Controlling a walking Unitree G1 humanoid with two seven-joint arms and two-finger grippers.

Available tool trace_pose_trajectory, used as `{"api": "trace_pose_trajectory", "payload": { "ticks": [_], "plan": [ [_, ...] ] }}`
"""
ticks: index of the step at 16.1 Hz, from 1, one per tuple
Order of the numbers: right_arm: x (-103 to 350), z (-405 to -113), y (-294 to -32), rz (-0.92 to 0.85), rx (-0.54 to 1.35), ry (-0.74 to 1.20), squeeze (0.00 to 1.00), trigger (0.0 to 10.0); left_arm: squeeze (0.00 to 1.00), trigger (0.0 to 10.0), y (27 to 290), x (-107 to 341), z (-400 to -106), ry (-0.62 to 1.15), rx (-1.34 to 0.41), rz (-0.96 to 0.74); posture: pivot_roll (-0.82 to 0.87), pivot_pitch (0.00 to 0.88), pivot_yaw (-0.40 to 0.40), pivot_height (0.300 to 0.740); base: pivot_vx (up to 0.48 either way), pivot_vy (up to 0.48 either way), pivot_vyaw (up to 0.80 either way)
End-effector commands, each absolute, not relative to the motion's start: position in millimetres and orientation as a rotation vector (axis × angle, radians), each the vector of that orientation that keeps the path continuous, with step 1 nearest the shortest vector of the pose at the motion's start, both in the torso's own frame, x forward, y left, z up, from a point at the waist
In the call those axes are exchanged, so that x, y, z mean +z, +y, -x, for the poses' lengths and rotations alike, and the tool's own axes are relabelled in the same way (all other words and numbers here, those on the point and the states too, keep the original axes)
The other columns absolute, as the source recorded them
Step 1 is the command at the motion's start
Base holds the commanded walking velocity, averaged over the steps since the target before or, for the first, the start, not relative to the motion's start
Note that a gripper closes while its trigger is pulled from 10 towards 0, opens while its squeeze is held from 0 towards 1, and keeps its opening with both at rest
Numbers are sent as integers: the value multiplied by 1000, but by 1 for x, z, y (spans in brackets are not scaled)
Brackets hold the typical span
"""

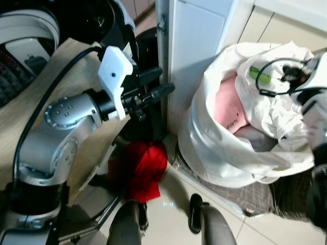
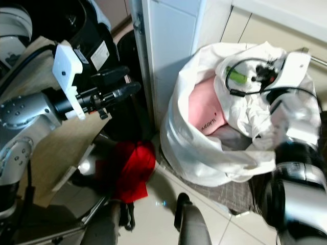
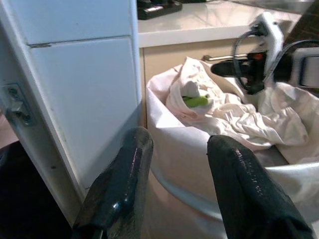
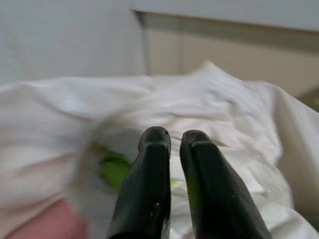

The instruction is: Clothes washing

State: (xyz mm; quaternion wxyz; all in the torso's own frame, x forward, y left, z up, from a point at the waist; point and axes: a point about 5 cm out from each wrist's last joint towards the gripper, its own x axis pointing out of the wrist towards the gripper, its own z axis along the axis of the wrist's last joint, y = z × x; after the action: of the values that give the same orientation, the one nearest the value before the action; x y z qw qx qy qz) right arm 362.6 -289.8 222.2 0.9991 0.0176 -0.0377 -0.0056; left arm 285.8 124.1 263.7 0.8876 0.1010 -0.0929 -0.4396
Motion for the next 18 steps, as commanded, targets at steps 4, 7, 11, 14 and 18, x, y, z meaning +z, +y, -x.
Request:
{"api": "trace_pose_trajectory", "payload": {
  "ticks": [4,7,11,14,18],
  "plan": [
    [212,-350,-286,77,68,26,0,6157,0,10000,122,259,-287,-202,-905,-203,-27,247,22,740,0,0,0],
    [175,-349,-297,36,-38,165,1000,10000,0,10000,117,260,-285,-200,-936,-209,-13,253,23,740,0,0,0],
    [166,-358,-302,-42,-93,207,1000,10000,0,10000,115,258,-276,-148,-1031,-192,17,261,27,740,0,0,0],
    [161,-362,-303,-32,-113,237,1000,10000,0,10000,114,256,-270,-123,-1078,-198,31,268,25,740,0,0,0],
    [162,-369,-298,-41,-118,238,1000,10000,0,10000,117,259,-270,-116,-1071,-200,52,280,17,740,0,0,0]
  ]
}}
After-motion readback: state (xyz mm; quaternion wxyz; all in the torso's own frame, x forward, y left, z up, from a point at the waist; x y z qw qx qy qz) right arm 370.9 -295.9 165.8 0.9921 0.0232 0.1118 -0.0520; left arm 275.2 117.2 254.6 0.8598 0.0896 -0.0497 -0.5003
